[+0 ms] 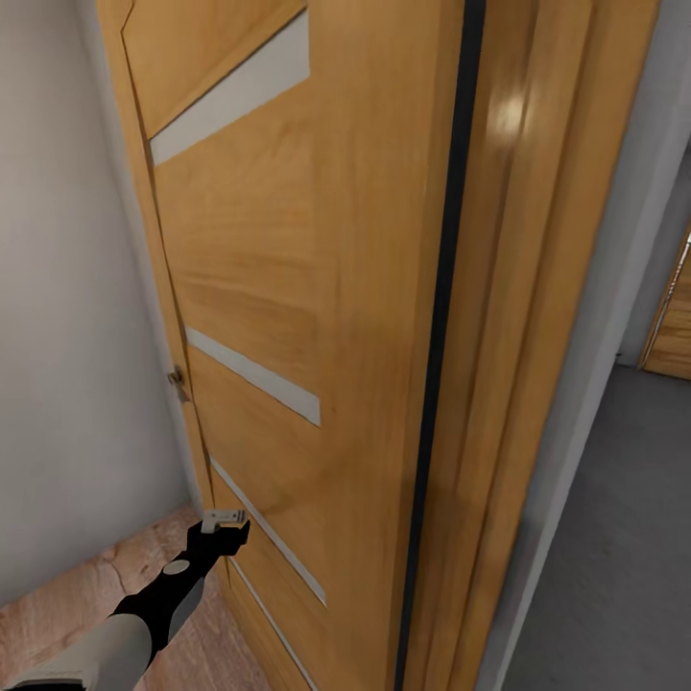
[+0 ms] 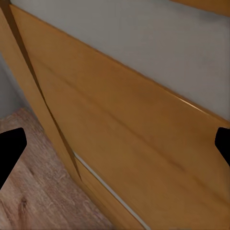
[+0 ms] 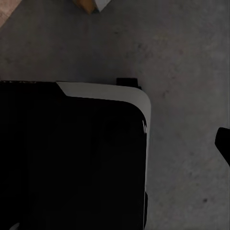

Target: Move the two storage containers from the living room to the garage. In the garage, place one container on the floor and stack the other container on top of it (either order is fine).

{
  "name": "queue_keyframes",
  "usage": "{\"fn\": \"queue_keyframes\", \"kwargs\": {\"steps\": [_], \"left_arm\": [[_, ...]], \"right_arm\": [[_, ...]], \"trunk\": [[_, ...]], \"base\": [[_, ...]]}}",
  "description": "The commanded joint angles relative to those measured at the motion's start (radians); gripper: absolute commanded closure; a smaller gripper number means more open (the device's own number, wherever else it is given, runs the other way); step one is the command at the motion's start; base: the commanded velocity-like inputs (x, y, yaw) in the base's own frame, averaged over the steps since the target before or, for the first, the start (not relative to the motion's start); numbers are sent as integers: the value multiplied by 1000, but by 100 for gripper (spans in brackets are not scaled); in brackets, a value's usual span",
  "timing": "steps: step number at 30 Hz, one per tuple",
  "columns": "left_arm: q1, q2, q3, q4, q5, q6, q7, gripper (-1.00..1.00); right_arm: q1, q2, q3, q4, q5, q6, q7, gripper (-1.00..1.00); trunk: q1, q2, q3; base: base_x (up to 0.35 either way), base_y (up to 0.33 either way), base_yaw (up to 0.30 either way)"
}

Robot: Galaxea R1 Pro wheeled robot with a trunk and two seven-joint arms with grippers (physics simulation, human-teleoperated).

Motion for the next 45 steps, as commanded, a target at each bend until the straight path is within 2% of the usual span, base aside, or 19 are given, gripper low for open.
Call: {"fn": "queue_keyframes", "kwargs": {"steps": [1, 21, 26, 45], "left_arm": [[-11, -1, -6, -10, 3, -4, -11, -100], [-11, -1, -6, -9, 3, -4, -11, -100], [-11, -1, -6, -8, 1, -51, -12, -100], [-11, -1, -6, -7, 1, -62, -12, -100]], "right_arm": [[-1, 0, 0, 1, 0, -3, 3, -100], [-1, 0, 0, 1, 0, -3, 3, -100], [-1, 0, 0, 1, 0, -3, 3, -100], [-1, 0, 0, 1, 0, -3, 3, -100]], "trunk": [[15, -1, -1], [15, -1, -1], [15, -1, -1], [15, -1, -1]], "base": [[73, 0, 0], [7, 0, 0], [-72, 0, 0], [-35, 0, 0]]}}
